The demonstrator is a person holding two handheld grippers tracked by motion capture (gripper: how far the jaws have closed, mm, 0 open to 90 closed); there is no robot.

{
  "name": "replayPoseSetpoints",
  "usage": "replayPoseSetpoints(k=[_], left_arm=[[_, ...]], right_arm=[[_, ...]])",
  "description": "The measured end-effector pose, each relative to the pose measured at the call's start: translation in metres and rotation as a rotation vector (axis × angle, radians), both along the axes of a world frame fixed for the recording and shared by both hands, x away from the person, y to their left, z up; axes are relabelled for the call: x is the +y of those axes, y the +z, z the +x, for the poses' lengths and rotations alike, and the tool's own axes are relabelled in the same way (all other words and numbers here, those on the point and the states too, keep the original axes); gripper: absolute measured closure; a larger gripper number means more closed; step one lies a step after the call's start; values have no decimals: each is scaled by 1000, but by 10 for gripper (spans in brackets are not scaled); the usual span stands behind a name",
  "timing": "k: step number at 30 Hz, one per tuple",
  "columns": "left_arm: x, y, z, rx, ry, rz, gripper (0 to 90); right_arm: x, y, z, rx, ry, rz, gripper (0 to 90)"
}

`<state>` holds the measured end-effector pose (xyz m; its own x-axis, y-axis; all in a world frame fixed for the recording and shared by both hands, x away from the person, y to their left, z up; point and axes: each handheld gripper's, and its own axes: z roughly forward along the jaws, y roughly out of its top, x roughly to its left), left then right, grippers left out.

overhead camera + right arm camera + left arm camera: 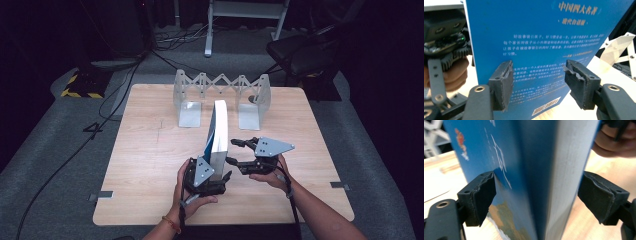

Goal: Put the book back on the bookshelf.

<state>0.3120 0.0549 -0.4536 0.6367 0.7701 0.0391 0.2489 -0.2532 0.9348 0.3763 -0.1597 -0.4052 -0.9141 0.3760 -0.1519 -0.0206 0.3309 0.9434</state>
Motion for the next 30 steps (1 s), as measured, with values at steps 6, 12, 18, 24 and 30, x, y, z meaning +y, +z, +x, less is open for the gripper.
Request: replayPoseSetpoints(k=[6,12,18,24,30], left_arm=[[0,-5,1,-20,72,-27,267],[12,-3,0,-1,39,-50,463],[32,0,7,21,26,-64,586],[48,0,16,63,-23,-94,595],[56,1,28,103,-84,-135,596]], right_arm=[[4,-2,0,4,-2,-4,387],[3,-5,3,13,-17,-27,356],[-21,-14,10,20,-40,-92,319],[-77,-36,34,117,-114,-184,314],[-126,-61,45,231,-259,-307,297]])
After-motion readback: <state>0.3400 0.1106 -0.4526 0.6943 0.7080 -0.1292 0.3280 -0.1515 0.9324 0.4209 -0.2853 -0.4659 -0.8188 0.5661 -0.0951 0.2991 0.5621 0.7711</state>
